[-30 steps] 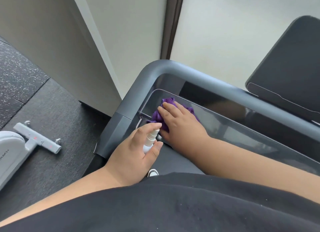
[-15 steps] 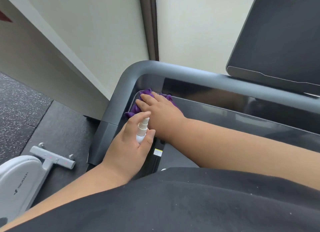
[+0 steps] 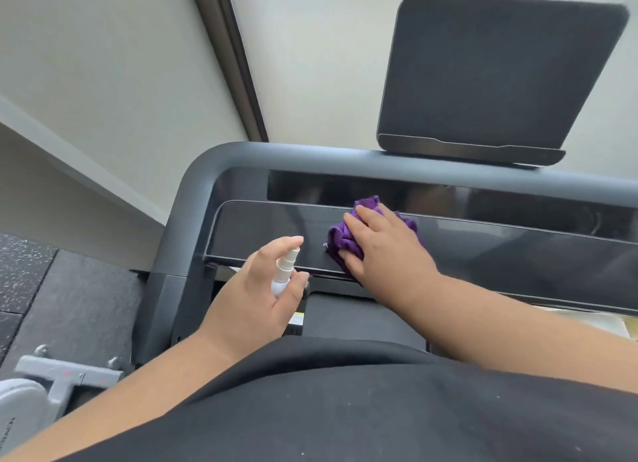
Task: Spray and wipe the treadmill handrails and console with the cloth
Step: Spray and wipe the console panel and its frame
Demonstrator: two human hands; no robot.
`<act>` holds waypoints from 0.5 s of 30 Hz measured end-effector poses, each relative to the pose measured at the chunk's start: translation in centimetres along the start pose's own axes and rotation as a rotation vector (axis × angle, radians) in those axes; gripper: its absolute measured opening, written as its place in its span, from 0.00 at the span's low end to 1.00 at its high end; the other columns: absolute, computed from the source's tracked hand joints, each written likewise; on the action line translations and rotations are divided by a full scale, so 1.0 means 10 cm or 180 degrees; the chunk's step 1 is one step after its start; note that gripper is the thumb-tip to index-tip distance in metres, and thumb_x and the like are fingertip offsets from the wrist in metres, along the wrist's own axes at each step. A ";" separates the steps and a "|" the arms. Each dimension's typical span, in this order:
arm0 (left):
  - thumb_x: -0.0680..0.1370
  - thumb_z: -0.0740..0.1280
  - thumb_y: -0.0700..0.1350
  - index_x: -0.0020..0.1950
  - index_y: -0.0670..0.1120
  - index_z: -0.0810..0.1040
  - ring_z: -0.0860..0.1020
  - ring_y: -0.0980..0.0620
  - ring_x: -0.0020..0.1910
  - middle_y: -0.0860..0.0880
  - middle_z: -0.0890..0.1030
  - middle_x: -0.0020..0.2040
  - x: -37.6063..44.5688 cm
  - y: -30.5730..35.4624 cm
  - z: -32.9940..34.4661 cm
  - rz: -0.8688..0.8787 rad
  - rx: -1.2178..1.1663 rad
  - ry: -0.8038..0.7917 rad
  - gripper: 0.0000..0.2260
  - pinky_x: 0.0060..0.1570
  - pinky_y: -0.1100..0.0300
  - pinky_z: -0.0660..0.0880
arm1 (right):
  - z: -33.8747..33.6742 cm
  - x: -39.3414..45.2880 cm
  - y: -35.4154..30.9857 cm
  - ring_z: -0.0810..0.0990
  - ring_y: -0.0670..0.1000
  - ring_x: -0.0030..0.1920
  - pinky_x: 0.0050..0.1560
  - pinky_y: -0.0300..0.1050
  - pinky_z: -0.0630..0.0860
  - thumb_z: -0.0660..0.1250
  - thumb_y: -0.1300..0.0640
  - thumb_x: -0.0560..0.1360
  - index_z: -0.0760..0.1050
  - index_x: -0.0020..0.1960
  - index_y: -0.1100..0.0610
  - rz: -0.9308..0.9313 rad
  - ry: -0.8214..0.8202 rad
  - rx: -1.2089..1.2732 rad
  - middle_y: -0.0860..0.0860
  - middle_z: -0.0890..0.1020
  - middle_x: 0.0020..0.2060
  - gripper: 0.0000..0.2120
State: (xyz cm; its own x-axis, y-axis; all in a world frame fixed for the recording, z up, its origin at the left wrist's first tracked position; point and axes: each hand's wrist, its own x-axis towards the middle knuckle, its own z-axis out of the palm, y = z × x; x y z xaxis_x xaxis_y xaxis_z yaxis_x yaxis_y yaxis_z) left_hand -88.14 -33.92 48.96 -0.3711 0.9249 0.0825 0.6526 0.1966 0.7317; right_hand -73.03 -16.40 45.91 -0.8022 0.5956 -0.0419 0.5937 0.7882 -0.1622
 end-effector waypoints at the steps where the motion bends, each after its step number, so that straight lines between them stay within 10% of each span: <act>1: 0.77 0.61 0.55 0.69 0.57 0.64 0.75 0.58 0.54 0.57 0.74 0.62 0.03 0.02 0.01 0.0033 0.0001 -0.0045 0.20 0.55 0.77 0.64 | 0.01 0.09 -0.10 0.73 0.62 0.66 0.69 0.55 0.67 0.67 0.42 0.75 0.74 0.68 0.58 -0.0124 0.0029 -0.0018 0.57 0.77 0.65 0.27; 6: 0.77 0.61 0.57 0.68 0.62 0.64 0.74 0.65 0.55 0.57 0.75 0.61 0.09 0.11 0.10 0.0069 0.0018 -0.0356 0.20 0.55 0.77 0.65 | 0.01 0.38 -0.35 0.61 0.60 0.74 0.74 0.57 0.57 0.38 0.39 0.75 0.60 0.77 0.55 -0.0613 -0.0742 -0.0200 0.54 0.66 0.75 0.37; 11: 0.77 0.60 0.59 0.66 0.69 0.63 0.75 0.64 0.51 0.61 0.75 0.53 0.22 0.27 0.35 0.0167 -0.0062 -0.0580 0.18 0.54 0.67 0.70 | -0.05 -0.09 0.21 0.72 0.62 0.66 0.68 0.55 0.68 0.64 0.42 0.76 0.73 0.70 0.57 -0.0014 0.0079 0.0291 0.56 0.76 0.67 0.27; 15: 0.77 0.61 0.58 0.68 0.64 0.64 0.74 0.66 0.46 0.66 0.74 0.49 0.31 0.38 0.58 0.0308 -0.0164 -0.0733 0.19 0.51 0.67 0.69 | -0.11 -0.58 0.94 0.70 0.59 0.69 0.73 0.52 0.63 0.66 0.44 0.77 0.73 0.71 0.56 0.0713 0.0184 0.0344 0.55 0.75 0.68 0.26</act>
State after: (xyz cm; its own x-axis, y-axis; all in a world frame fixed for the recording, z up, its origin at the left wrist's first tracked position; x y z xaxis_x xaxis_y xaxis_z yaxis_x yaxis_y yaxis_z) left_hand -82.99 -28.39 48.13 -0.1445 0.9895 0.0018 0.6410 0.0922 0.7619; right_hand -62.71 -12.28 45.74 -0.6446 0.7638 -0.0326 0.7434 0.6164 -0.2597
